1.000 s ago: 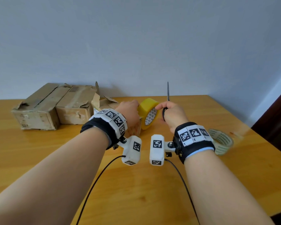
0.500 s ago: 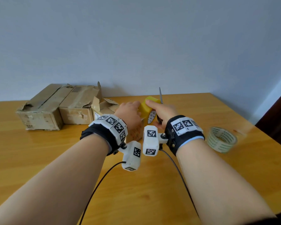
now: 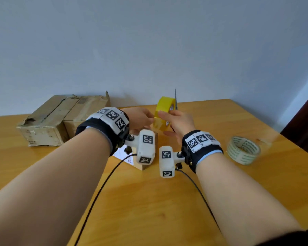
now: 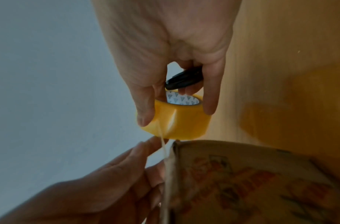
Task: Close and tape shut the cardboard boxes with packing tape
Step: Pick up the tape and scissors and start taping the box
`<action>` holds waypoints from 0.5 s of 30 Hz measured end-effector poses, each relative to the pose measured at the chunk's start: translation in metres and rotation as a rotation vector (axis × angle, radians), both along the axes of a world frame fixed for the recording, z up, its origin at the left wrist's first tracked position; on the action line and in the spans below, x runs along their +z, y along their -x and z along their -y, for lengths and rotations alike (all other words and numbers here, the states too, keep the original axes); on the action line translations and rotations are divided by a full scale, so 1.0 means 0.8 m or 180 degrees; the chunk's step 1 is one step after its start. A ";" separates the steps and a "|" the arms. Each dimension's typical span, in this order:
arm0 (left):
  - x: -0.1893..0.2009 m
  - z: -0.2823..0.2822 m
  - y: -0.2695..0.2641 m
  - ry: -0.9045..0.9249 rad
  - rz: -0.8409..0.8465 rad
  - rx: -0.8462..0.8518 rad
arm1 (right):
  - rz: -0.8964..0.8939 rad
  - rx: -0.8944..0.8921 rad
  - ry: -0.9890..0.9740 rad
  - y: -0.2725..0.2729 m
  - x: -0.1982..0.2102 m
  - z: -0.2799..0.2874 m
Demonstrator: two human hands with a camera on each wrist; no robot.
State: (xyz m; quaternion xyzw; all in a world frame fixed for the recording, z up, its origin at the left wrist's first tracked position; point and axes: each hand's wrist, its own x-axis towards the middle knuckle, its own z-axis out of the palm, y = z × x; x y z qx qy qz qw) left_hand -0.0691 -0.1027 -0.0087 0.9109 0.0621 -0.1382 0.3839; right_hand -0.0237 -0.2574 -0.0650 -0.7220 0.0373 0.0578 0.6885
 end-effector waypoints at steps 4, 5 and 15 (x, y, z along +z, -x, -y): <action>0.019 0.005 0.000 -0.0593 -0.0030 -0.0175 | 0.0032 0.0086 -0.0106 0.007 0.000 0.002; 0.025 0.010 0.000 -0.0592 -0.0012 -0.0173 | 0.0040 0.0113 -0.0088 0.009 0.002 0.003; -0.003 0.017 -0.003 0.0964 0.0473 0.0273 | 0.0274 0.0496 -0.0176 0.019 0.020 0.004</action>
